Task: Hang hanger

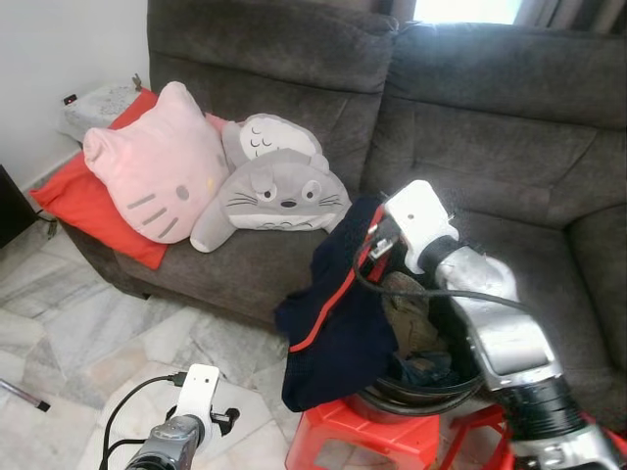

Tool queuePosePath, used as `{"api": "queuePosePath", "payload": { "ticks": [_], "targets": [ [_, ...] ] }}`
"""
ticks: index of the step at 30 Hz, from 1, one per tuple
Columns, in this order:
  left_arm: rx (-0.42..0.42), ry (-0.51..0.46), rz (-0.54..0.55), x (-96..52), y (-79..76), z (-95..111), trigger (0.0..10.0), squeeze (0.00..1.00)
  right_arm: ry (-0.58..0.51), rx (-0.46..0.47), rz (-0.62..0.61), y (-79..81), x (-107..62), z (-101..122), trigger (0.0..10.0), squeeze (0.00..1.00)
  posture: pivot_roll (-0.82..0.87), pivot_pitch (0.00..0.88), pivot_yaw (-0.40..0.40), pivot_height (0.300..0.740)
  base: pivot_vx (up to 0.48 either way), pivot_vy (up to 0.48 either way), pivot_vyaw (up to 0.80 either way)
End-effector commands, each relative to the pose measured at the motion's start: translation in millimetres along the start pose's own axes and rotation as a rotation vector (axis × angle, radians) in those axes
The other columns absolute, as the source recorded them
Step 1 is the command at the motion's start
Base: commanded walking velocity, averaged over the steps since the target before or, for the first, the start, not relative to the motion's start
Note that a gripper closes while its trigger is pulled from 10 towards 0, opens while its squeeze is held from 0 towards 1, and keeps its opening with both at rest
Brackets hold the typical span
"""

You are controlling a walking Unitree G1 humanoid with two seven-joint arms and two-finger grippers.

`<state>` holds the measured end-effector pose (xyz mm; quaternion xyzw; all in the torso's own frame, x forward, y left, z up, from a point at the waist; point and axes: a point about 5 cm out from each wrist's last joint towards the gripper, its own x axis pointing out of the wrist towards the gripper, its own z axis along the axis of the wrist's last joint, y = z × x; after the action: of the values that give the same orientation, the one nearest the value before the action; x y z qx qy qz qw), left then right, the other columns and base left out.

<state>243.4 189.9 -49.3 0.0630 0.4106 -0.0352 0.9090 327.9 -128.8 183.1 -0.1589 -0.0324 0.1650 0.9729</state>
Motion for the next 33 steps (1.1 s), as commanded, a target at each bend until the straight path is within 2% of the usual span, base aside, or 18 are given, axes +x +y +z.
{"api": "queuePosePath", "payload": {
  "ticks": [1, 3, 7, 9, 10, 11, 22, 33],
  "targets": [
    [-0.003, -0.009, 0.005, -0.5, 0.8, -1.7, 10.0, 0.0, -0.024, 0.112, -0.139, -9.5, -6.6, -1.0, 0.0, 0.0, -0.13, 0.0, -0.02, 0.74, 0.0, 0.0, 0.0],
    [-0.001, -0.011, 0.007, -0.7, 2.0, -1.3, 10.0, 0.0, -0.029, 0.141, -0.199, 1.1, -13.9, -5.5, 0.0, 0.0, -0.13, 0.0, -0.013, 0.74, 0.0, 0.0, 0.0],
    [0.003, -0.012, 0.01, -0.8, 3.3, -1.0, 10.0, 0.0, 0.009, 0.199, -0.184, 23.7, -22.3, -15.8, 0.0, 0.0, -0.13, 0.0, -0.009, 0.74, 0.0, 0.0, 0.0],
    [0.005, -0.013, 0.011, -0.8, 3.4, -0.7, 10.0, 0.0, 0.024, 0.174, -0.169, 28.8, -23.4, -18.7, 0.2, 0.0, -0.12, 0.0, -0.011, 0.74, 0.0, 0.0, 0.0],
    [0.006, -0.014, 0.011, -0.7, 3.5, -0.5, 10.0, 0.0, 0.032, 0.152, -0.166, 30.9, -23.6, -20.2, 4.9, 0.0, -0.12, 0.0, -0.011, 0.74, 0.0, 0.0, 0.0],
    [0.006, -0.015, 0.012, -0.7, 3.6, -0.3, 10.0, 0.0, 0.039, 0.14, -0.169, 32.5, -23.6, -21.4, 10.0, 0.0, -0.12, 0.0, -0.011, 0.74, 0.0, 0.0, 0.0],
    [0.015, -0.015, 0.004, -0.5, 2.4, 0.3, 10.0, 0.0, 0.032, 0.137, -0.23, 20.3, -16.4, -17.7, 10.0, 0.0, -0.11, 0.0, -0.016, 0.74, 0.0, 0.0, 0.0],
    [0.014, -0.017, 0.002, -0.4, 2.1, 1.0, 10.0, 0.0, 0.028, 0.139, -0.212, 26.5, -14.1, -15.9, 10.0, 0.0, -0.11, 0.0, -0.017, 0.74, -0.192, 0.0, 0.0]
  ]
}}
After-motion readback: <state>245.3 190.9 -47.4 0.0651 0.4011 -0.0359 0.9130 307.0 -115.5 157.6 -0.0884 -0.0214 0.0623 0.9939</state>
